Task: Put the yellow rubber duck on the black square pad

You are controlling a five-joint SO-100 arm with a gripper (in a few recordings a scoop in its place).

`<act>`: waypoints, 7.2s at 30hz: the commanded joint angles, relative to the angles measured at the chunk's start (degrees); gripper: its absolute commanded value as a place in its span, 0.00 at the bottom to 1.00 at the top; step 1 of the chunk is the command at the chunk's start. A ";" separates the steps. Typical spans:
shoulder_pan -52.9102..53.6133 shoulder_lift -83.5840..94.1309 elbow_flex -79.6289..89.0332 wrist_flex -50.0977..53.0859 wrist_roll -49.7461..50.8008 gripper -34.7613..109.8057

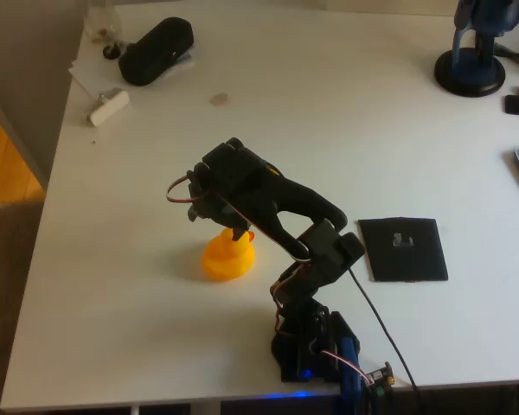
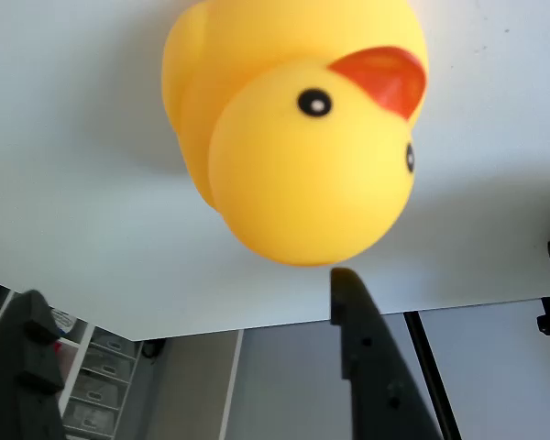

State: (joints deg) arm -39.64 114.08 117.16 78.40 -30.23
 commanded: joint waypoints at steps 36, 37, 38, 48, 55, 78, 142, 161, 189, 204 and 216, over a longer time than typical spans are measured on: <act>16.61 9.49 -0.53 0.44 -0.88 0.48; 16.61 9.49 -0.53 0.44 -0.88 0.48; 16.61 9.49 -0.53 0.44 -0.88 0.48; 22.32 9.49 -0.53 0.44 -0.88 0.48; 22.32 9.49 -0.44 0.44 -0.88 0.48; 20.48 0.26 5.27 -0.44 -0.97 0.48; 7.91 -5.27 9.93 -0.35 -0.79 0.48; 7.91 -4.66 10.11 -0.35 -0.35 0.48; 8.00 -4.48 9.93 -0.44 -0.26 0.35; 8.53 0.09 5.27 -0.35 -0.18 0.35; 8.88 15.03 0.18 0.53 3.08 0.35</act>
State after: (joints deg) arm -29.62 125.77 119.79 78.57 -27.95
